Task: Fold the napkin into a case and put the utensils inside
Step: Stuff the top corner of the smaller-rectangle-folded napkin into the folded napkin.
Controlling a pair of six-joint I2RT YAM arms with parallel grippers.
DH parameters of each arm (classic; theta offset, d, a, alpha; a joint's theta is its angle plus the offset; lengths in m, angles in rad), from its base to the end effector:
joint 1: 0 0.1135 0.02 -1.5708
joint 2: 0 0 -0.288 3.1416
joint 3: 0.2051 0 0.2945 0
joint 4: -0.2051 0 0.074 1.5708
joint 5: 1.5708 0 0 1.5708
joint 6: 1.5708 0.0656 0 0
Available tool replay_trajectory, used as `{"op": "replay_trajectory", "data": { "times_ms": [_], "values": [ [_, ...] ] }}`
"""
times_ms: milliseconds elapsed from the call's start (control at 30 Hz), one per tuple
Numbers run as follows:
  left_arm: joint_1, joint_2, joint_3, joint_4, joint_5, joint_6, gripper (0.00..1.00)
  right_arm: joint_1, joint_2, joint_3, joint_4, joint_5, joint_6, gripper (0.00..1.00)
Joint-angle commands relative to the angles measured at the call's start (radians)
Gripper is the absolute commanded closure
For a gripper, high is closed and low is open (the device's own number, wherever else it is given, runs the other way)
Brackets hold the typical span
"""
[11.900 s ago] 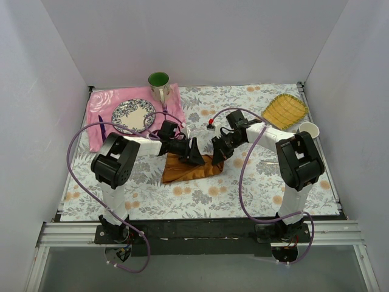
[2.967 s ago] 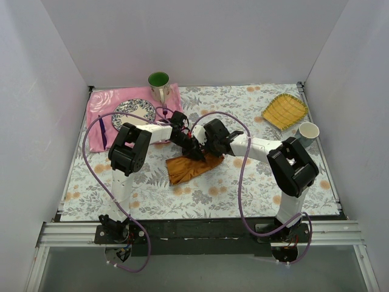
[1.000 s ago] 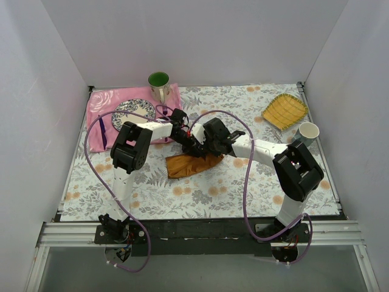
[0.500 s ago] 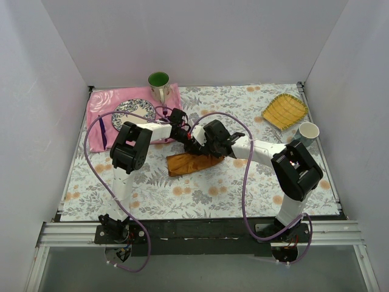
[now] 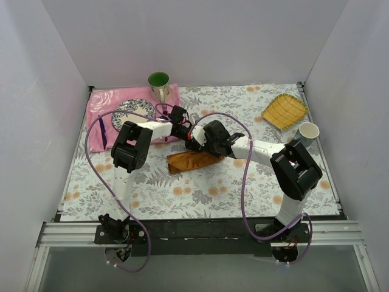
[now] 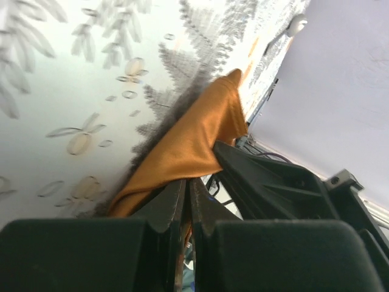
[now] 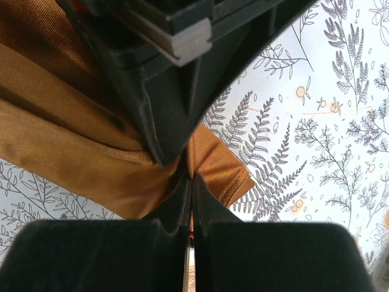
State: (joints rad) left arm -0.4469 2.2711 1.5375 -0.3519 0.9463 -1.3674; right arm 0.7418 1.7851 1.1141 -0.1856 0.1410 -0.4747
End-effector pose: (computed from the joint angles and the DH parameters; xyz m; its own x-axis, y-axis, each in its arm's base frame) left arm 0.4390 -0.2694 0.0858 -0.7428 -0.2790 0.6086 -0.6612 0.4479 -0.6018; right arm 0.3272 0.2873 0.1576 -0.2208 -0.8161 -0.5341 -0.7892 0.4712 -0.3938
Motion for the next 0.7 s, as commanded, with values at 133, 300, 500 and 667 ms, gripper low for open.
{"op": "replay_trajectory", "data": {
  "times_ms": [133, 300, 500, 667],
  "values": [
    [0.039, 0.057, -0.01, -0.044, -0.046, -0.004, 1.0, 0.008, 0.002, 0.026, -0.005, 0.002, 0.008, 0.99],
    [0.05, 0.068, -0.025, -0.047, -0.058, -0.01, 1.0, 0.004, -0.012, 0.062, -0.034, 0.009, 0.024, 0.79],
    [0.051, 0.082, -0.028, -0.052, -0.061, -0.013, 1.0, -0.009, -0.076, 0.139, -0.101, -0.027, 0.064, 0.57],
    [0.05, 0.084, -0.03, -0.053, -0.064, -0.015, 1.0, -0.013, -0.127, 0.119, -0.104, -0.134, 0.073, 0.85]
  ]
}}
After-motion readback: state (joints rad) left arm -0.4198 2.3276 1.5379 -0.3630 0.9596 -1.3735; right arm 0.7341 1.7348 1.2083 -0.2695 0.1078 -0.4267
